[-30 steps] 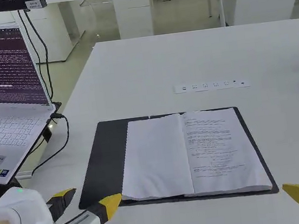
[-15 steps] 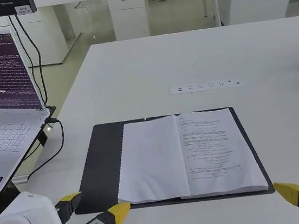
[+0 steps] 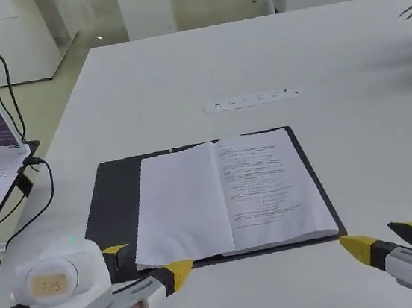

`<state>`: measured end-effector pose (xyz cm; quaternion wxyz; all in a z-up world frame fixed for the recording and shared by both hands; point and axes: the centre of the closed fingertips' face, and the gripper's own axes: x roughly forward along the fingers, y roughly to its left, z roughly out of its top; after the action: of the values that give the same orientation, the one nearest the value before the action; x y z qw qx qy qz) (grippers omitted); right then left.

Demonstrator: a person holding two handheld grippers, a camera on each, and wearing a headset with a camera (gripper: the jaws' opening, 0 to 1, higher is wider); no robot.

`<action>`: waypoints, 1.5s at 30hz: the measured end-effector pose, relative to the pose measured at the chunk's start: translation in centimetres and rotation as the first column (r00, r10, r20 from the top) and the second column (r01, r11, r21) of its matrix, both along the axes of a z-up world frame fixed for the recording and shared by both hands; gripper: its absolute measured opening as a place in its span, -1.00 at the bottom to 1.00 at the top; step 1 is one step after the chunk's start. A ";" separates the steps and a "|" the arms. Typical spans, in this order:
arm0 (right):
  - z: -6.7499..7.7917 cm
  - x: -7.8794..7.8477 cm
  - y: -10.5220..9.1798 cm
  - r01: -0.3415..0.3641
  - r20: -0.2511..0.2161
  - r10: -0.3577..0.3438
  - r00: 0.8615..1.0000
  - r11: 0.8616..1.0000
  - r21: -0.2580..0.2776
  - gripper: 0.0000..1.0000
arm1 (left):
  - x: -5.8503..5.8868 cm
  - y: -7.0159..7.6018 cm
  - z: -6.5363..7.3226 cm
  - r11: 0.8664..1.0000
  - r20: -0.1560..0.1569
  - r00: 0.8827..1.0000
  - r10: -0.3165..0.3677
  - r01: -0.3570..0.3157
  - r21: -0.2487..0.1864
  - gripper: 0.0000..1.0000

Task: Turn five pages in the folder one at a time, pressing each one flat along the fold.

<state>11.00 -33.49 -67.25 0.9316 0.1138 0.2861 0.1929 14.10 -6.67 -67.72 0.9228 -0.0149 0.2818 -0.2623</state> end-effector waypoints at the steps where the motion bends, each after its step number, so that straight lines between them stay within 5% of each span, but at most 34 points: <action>1: 0.0 -0.1 0.0 0.000 0.000 0.000 1.000 1.000 -0.003 0.11 | 0.0 -0.6 -0.3 1.000 -0.009 1.000 -0.019 0.019 0.003 0.29; 10: -0.1 -0.1 -0.7 0.030 0.003 -0.030 1.000 0.999 0.022 0.10 | 1.1 -6.0 -1.6 0.991 -0.020 0.991 -0.131 0.131 0.012 0.27; 21: 0.2 0.2 -0.6 0.050 0.013 -0.050 0.999 0.998 0.050 0.08 | 3.6 -13.4 -3.8 0.959 -0.024 0.960 -0.280 0.281 0.046 0.24; 28: 0.1 0.3 -0.6 0.057 0.006 -0.058 0.998 0.996 0.061 0.06 | 5.2 -16.0 -5.5 0.950 -0.028 0.952 -0.306 0.307 0.063 0.22; 36: 0.1 0.2 -0.8 0.063 0.005 -0.063 0.998 0.996 0.062 0.05 | 7.8 -18.5 -7.0 0.955 -0.001 0.958 -0.288 0.287 0.073 0.16; 45: -0.2 -0.2 -1.5 0.079 -0.002 -0.080 0.997 0.994 0.076 0.04 | 8.6 -20.4 -9.3 0.946 0.000 0.954 -0.298 0.296 0.133 0.06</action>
<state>10.77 -35.00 -67.44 0.9338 0.1603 0.2733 0.1664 22.66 -27.06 -76.98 0.8745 0.0913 0.2884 -0.3792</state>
